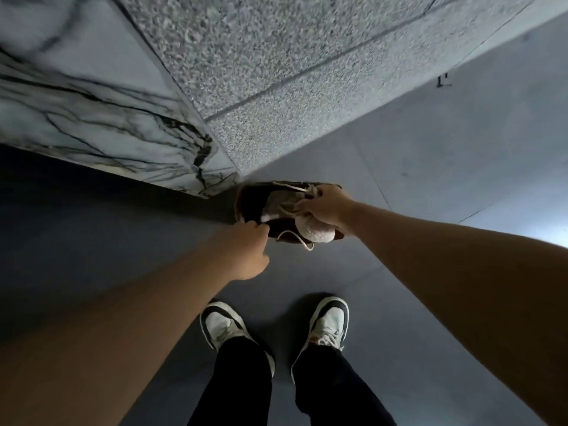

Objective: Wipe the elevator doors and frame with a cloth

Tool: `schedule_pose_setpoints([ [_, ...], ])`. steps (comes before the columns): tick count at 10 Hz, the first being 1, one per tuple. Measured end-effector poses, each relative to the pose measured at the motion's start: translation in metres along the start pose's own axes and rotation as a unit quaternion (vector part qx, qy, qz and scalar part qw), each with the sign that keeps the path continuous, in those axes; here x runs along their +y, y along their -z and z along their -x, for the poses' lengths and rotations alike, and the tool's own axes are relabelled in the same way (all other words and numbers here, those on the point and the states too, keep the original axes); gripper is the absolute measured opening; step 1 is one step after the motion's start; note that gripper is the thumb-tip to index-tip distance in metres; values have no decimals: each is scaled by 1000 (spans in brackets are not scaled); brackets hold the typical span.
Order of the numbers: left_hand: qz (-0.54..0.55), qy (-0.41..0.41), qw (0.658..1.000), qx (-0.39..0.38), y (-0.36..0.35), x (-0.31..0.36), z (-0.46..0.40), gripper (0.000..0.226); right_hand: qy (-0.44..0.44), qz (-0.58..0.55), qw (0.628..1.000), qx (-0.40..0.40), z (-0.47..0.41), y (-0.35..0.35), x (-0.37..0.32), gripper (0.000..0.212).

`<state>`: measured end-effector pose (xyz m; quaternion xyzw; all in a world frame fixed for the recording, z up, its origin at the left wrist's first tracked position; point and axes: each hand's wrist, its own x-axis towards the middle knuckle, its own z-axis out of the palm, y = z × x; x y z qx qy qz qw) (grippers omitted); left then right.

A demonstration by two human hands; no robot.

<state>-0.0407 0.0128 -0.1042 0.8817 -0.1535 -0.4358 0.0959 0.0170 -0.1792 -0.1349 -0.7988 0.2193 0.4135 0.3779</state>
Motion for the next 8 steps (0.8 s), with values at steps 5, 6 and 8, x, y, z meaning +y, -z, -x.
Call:
schedule_pose_setpoints([
  [5, -112, -45, 992, 35, -9, -10, 2, 31, -26, -73, 996, 38, -33, -47, 16, 16],
  [6, -101, -35, 994, 27, -3, -7, 10, 32, -38, -42, 998, 34, -20, -40, 14, 20],
  [8, -93, 0, 995, 30, 52, 6, 33, 38, -23, 37, 999, 12, 20, 3, -11, 33],
])
